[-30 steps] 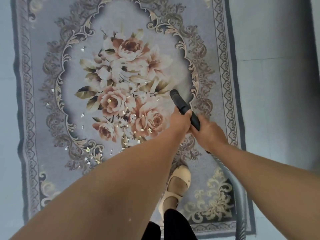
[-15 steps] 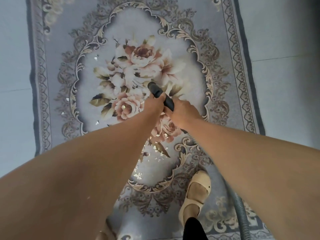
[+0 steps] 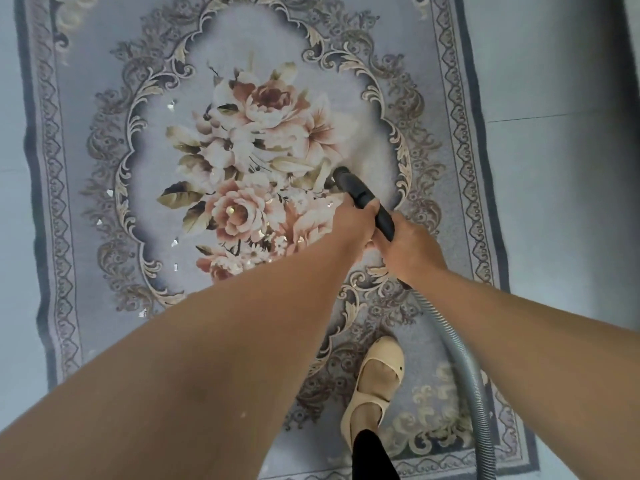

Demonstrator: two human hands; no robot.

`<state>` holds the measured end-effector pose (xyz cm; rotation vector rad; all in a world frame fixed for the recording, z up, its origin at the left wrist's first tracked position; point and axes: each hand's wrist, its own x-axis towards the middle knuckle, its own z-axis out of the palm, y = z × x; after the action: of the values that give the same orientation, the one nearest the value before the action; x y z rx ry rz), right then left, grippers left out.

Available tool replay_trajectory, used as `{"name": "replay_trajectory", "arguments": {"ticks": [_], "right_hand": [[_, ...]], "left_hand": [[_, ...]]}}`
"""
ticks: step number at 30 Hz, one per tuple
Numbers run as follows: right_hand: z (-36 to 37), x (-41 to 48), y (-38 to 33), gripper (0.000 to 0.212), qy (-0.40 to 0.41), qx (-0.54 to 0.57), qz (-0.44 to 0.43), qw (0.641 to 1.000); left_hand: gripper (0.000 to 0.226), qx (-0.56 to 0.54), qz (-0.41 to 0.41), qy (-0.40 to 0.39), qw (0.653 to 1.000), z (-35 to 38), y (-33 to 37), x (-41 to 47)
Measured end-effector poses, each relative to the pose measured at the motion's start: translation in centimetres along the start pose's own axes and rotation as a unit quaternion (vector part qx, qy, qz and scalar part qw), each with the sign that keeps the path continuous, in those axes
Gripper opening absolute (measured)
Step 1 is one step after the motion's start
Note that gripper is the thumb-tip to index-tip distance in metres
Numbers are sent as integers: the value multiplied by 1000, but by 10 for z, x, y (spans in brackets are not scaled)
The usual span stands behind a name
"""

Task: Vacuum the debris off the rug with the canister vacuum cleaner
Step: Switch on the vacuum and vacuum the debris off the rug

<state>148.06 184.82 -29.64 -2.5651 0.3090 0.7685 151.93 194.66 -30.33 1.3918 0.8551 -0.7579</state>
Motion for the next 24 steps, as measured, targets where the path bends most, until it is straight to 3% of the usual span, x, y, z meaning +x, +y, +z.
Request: {"name": "replay_trajectory", "arguments": {"ticks": [4, 8, 17, 24], "right_hand": [[-11, -2, 21, 41, 22, -12, 34, 999], [-8, 6, 15, 44, 16, -49, 16, 999], [23, 18, -67, 42, -11, -157, -113, 981], [55, 16, -120, 42, -38, -174, -152, 972]], "left_hand": [[45, 6, -4, -34, 999, 27, 1, -1], [41, -10, -11, -40, 999, 22, 1, 9], [34, -110, -53, 37, 992, -69, 1, 25], [25, -166, -83, 82, 979, -133, -2, 21]]}}
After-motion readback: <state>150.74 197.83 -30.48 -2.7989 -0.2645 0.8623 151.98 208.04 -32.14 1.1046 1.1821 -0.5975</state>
